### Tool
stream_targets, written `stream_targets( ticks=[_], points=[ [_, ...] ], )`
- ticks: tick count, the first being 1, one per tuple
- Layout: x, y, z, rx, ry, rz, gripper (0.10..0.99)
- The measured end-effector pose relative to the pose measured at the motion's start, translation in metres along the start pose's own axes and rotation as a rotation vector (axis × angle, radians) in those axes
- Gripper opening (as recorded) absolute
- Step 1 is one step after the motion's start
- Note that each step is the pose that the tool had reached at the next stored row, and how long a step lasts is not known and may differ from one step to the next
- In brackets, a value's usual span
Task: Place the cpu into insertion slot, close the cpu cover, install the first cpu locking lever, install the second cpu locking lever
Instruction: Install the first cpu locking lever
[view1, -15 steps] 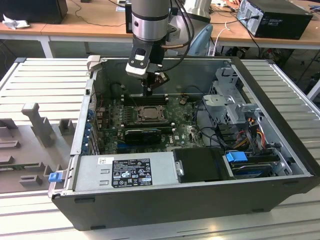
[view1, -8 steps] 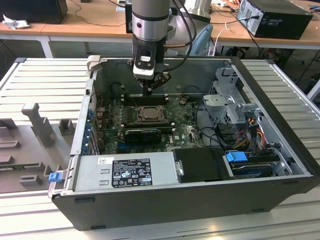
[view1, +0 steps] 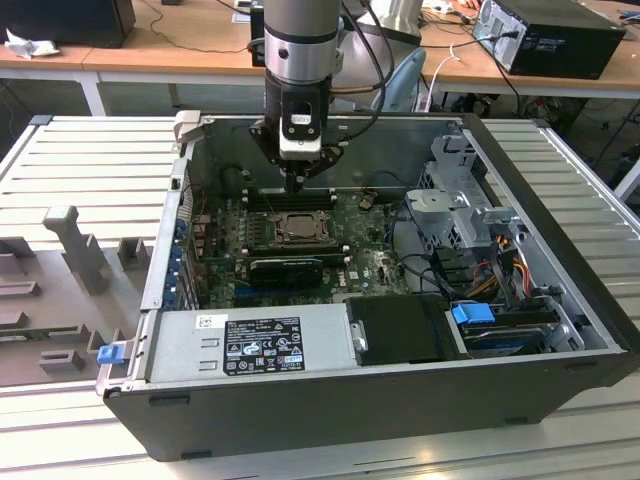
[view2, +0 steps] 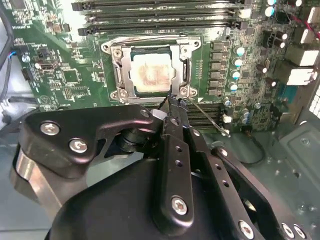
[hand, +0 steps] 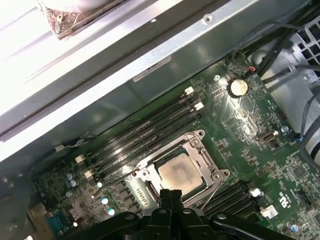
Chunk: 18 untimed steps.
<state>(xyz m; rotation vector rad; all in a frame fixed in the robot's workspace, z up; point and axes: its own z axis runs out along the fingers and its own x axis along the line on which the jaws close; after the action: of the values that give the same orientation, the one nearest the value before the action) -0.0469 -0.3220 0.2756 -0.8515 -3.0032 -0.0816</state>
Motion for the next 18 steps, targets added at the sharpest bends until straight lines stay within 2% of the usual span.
stream_targets(
  ticks=[3,7,11,15,16,18],
  points=[
    [0.0,0.0,0.0005,-0.001,-0.002,-0.032,0.106],
    [0.0,-0.0001,0.001,0.001,0.0003,-0.111,0.106],
    [0.0004,-0.0003,0.0012,0.001,0.0004,-0.145,0.106],
    [0.0004,-0.0004,0.0017,0.003,0.0032,-0.22,0.106],
    [0.0004,-0.0004,0.0018,0.004,0.0044,-0.262,0.106],
    [0.0004,-0.0004,0.002,0.004,0.0051,-0.302,0.106]
  ],
)
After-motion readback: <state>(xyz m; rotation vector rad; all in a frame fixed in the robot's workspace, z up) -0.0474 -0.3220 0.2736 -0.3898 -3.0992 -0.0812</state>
